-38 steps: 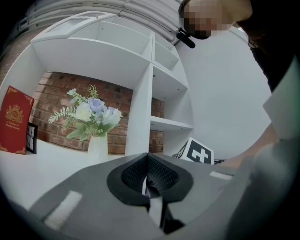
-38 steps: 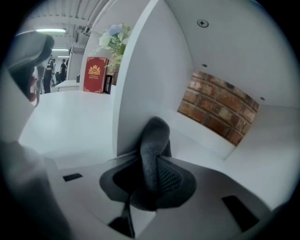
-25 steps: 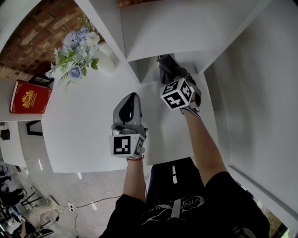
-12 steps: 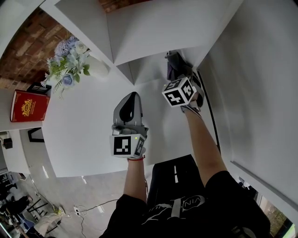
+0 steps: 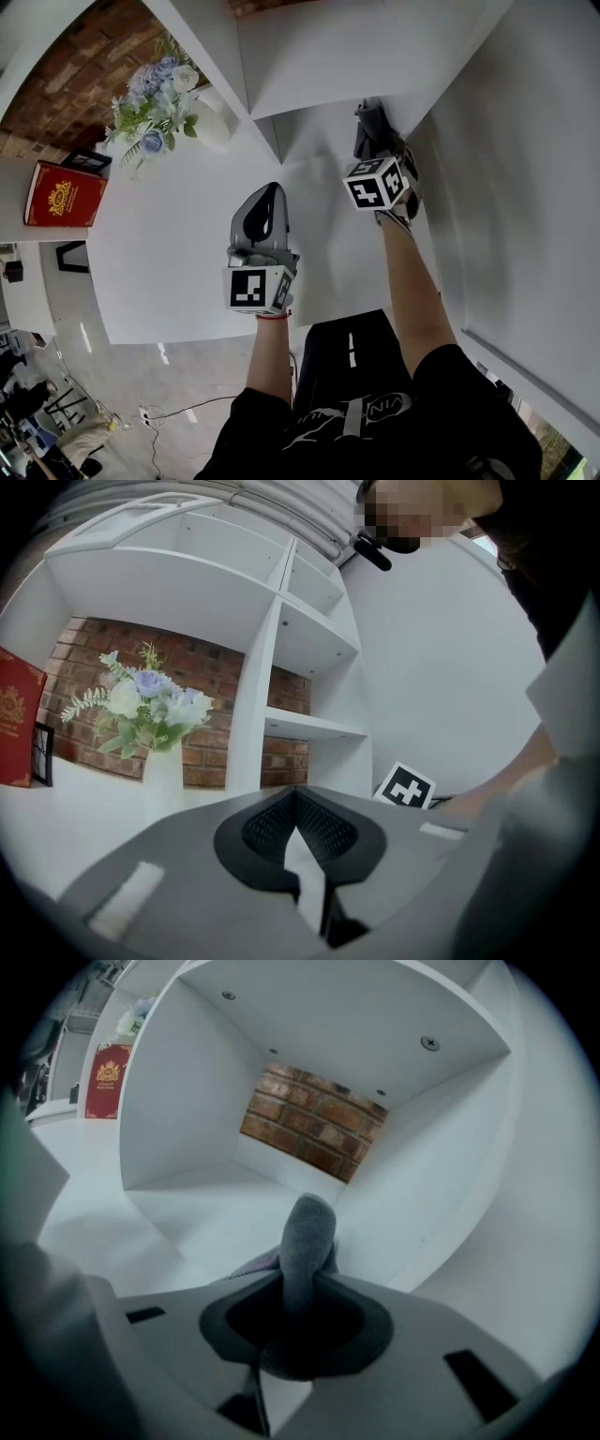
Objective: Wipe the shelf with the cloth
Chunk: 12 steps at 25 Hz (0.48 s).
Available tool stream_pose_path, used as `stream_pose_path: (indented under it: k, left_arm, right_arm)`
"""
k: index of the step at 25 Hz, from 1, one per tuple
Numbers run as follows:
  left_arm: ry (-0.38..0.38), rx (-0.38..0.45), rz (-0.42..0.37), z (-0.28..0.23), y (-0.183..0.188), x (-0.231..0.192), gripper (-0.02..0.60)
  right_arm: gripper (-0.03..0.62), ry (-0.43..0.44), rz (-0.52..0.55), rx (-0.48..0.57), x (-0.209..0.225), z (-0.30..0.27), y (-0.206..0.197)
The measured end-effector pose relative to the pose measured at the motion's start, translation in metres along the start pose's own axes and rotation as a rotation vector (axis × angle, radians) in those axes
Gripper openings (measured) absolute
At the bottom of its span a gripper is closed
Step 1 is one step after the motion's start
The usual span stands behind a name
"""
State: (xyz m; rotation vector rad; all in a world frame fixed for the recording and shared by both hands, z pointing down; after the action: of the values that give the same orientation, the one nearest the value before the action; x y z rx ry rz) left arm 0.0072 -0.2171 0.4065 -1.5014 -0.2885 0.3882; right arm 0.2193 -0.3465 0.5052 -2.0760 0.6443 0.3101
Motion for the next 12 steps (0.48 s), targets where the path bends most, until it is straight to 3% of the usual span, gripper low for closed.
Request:
stream_pose_path:
  k: [5,12]
  left_arm:
    - [0.023,0.003,-0.016,0.013,0.007,-0.009,0.005]
    - [0.02,-0.001,-0.059,0.026,0.017,-0.02,0.005]
  right_arm:
    - [0.084,0.041,0.011,0.013,0.002,0.004,0.003]
    - [0.084,0.164,-0.109,0.233,0.005,0.042,0.016]
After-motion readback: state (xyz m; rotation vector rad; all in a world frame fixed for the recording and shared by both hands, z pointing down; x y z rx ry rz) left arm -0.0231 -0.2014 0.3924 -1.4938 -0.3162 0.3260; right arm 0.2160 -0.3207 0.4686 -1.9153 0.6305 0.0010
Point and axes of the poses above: the fingertips, and each gripper's own axes: z backward along the fingers, x to its right, y out of its top, the point moved 5 cm from there along z, backward along the fingers, and after that the axes turned 4 degrees about x, right-handed, at the moved point
